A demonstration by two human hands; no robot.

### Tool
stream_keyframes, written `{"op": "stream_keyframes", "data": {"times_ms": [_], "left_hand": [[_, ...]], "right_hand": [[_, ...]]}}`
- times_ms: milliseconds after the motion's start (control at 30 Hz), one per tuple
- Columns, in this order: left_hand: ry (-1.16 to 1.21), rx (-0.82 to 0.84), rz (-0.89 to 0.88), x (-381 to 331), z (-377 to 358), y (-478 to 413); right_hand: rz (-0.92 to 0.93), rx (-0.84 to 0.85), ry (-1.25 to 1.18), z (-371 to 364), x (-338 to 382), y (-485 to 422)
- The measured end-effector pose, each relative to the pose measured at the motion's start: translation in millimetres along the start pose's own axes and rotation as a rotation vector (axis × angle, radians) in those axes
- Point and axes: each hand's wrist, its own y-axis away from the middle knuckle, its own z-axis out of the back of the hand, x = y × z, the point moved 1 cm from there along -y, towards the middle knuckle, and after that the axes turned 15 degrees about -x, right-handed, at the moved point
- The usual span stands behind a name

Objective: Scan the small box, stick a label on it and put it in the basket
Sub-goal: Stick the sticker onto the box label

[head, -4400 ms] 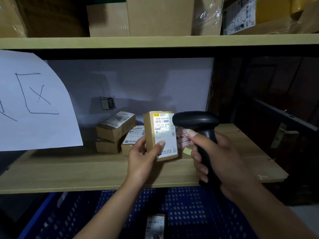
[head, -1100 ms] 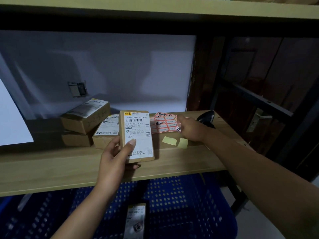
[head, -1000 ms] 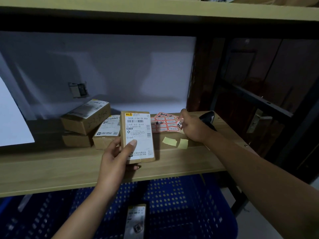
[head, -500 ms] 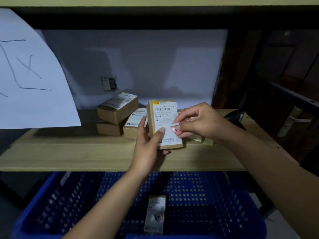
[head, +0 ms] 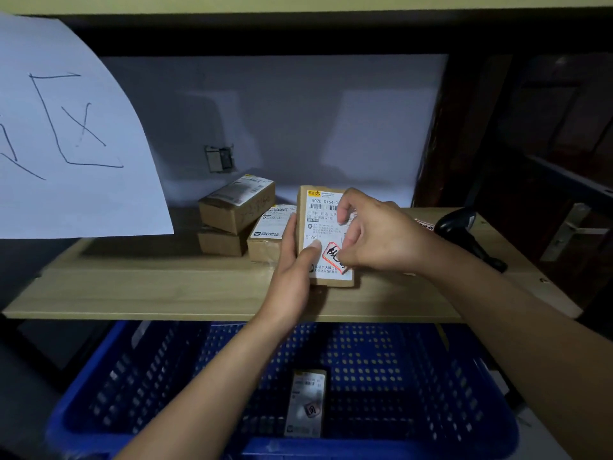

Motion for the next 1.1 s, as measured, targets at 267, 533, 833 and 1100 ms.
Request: {"op": "stream_keyframes", "data": {"times_ms": [267, 533, 833, 1100], "left_hand": [[0.046, 0.003, -0.014, 1, 3, 4], [0.050, -0.027, -0.010, 5, 6, 5], [0.114, -0.072, -0.013, 3, 7, 8], [0.079, -0.134, -0.032, 7, 7, 6]], "right_hand": [[0.062, -0.083, -0.054, 0, 7, 2], [-0.022, -0.125, -0.168, -3, 0, 6], [-0.130, -0.162, -0.533, -17, -17, 15], [-0.236, -0.366, -0.709, -45, -22, 27]]}}
